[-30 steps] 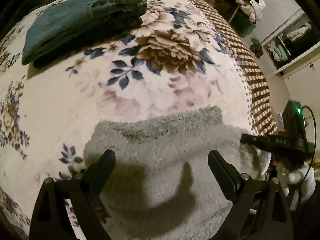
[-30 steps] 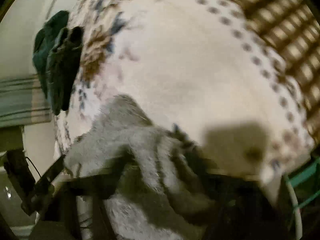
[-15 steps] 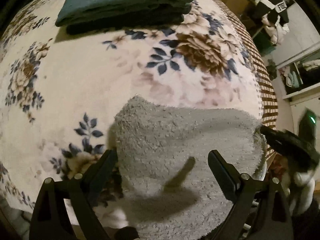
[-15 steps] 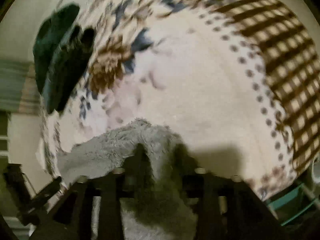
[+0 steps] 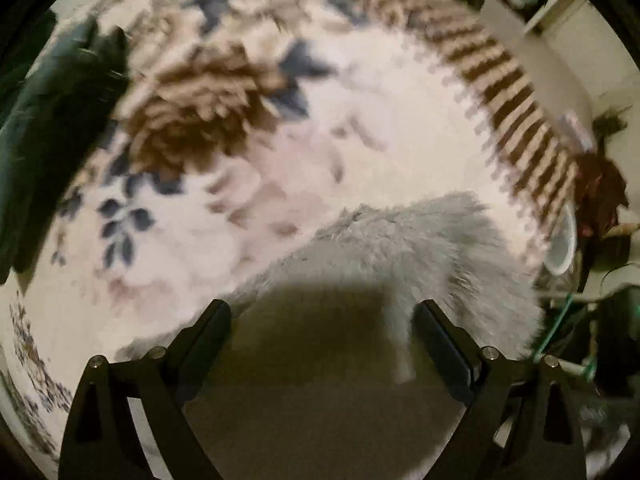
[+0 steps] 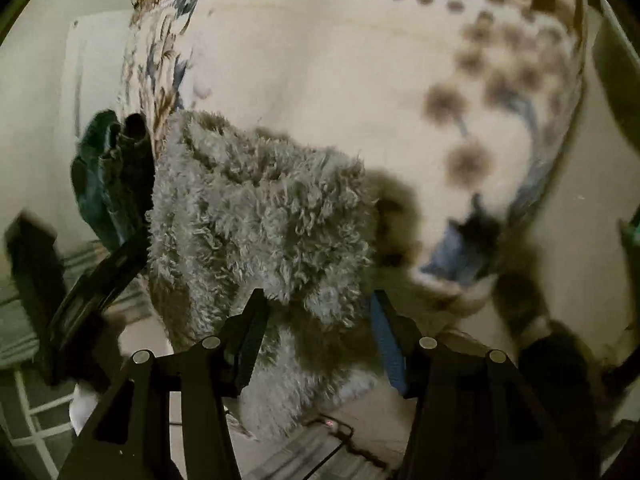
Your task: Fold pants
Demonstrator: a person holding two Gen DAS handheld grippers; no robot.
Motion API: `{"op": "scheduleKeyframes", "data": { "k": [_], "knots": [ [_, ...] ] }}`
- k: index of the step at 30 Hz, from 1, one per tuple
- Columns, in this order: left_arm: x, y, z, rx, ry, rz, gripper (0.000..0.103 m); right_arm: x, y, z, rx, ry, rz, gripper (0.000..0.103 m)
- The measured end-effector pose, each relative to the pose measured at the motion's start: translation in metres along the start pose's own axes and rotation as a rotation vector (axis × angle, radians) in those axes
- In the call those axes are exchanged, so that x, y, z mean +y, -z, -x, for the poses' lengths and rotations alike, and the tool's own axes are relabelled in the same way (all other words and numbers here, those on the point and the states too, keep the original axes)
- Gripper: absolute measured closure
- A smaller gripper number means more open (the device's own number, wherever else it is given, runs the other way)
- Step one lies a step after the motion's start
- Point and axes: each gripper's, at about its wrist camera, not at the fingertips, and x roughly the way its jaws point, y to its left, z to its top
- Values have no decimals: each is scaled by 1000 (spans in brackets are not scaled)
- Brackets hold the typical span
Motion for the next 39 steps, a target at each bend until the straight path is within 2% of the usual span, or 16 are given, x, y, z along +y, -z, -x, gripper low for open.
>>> {"op": "scheduleKeyframes", "data": {
  "k": [2, 5, 8, 10, 12, 14, 16, 17, 21, 22, 23, 24, 28, 32, 36, 39],
  "knots": [
    [8, -3, -18, 30, -14, 27, 8, 1, 3, 2, -18, 34, 27, 86],
    [30, -1, -29, 45, 39, 124, 7, -1, 11, 19, -66, 111, 68, 97],
    [46, 2, -30, 41, 59, 185, 7, -28, 13, 22, -48, 238, 31, 103],
    [49, 4, -26, 35, 72, 201, 7, -47, 11, 21, -13, 192, -41, 103],
    [47, 7, -18, 18, 76, 193, 7, -55, 13, 29, -1, 47, -102, 102],
    [43, 9, -11, 0, 62, 163, 7, -47, 17, 36, 0, -19, -75, 93],
    [40, 8, -9, -1, 63, 148, 7, -37, 20, 31, 15, -97, -53, 57],
    [40, 9, -10, 3, 63, 149, 7, -33, 19, 27, 21, -112, -46, 48],
    [41, 6, -13, 3, 69, 168, 7, -14, 17, -9, 82, -32, -3, 45],
    [43, 8, -13, 1, 70, 171, 7, -12, 17, -15, 64, -15, -4, 51],
    [43, 9, -13, -2, 66, 172, 7, -9, 17, -16, 40, -5, 9, 67],
    [44, 8, -11, -4, 57, 170, 7, -3, 19, -18, 29, 30, 38, 91],
    [58, 16, -13, -14, 14, 187, 7, 18, 35, 11, -59, 112, 118, 94],
    [70, 21, -21, -2, 74, 239, 7, 5, 42, 40, -110, 193, 104, 96],
    [71, 25, -24, -2, 87, 248, 7, -21, 32, 20, -44, 257, 35, 98],
    [71, 31, -17, -12, 100, 255, 7, -27, 22, 0, 47, 219, 13, 97]
  ]
}}
